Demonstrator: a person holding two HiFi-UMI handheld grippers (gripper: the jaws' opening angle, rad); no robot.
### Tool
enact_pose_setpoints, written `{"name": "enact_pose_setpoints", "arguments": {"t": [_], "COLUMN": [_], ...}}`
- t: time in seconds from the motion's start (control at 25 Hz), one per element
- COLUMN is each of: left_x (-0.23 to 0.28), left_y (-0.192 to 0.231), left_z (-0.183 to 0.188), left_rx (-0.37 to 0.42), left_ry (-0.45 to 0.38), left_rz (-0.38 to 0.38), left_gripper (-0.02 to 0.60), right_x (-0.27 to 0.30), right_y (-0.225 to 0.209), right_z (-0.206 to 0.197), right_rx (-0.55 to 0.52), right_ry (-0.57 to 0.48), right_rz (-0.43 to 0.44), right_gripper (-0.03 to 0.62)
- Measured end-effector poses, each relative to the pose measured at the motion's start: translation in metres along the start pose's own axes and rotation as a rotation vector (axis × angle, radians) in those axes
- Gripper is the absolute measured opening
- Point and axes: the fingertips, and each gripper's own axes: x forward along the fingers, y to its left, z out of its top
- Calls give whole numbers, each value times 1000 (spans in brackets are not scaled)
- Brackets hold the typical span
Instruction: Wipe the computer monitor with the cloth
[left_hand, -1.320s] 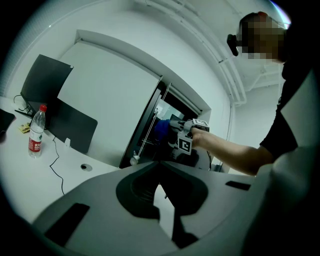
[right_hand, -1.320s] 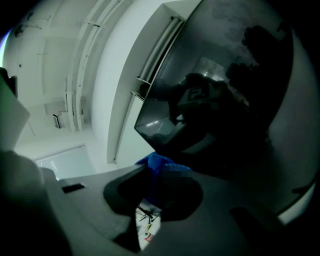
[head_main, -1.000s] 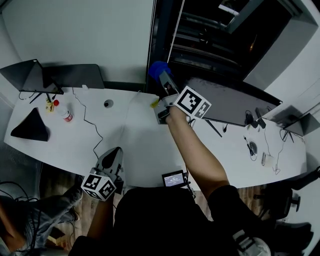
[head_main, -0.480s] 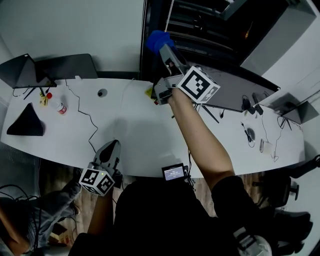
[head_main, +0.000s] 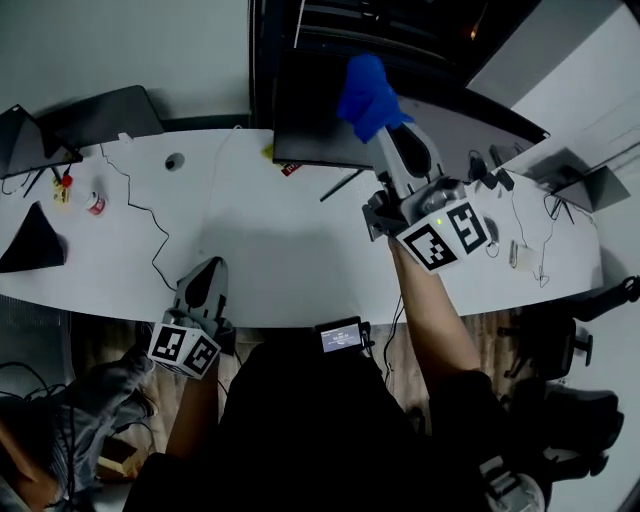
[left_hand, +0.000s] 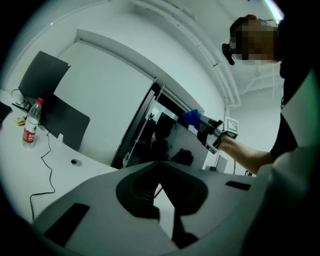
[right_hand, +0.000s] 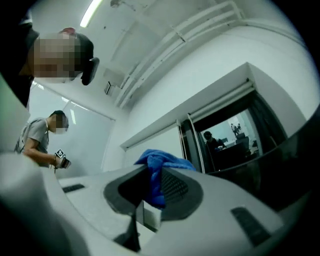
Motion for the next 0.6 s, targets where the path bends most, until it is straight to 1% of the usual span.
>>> {"name": "enact_pose_setpoints", "arguments": {"t": [0.08,0.16,0.36,0.48,0.6], "left_x": [5,8,10,1,-16], "left_y": [-7,-19,-63,-90,-120], "left_z": [4,9,8,-1,-18], "left_rx": [33,75,177,209,215], "left_ry": [-15,-34,-56,-63,-66], "left_rz": [32,56,42,47,49], "left_gripper": [-6,-6,-6,-6,-6], "right_x": [-36,-72,-161,-216,-275], "right_y": [-2,-3,7,16,30], "right_z": [-3,-10,-36,-58,-76], "right_rx": [-40,-52,-77,-63,-12], "right_ry": [14,34,126,184,227], "right_rz": [-52,-107,-229,-299,-354], "right_gripper": [58,58,58,58,58]}}
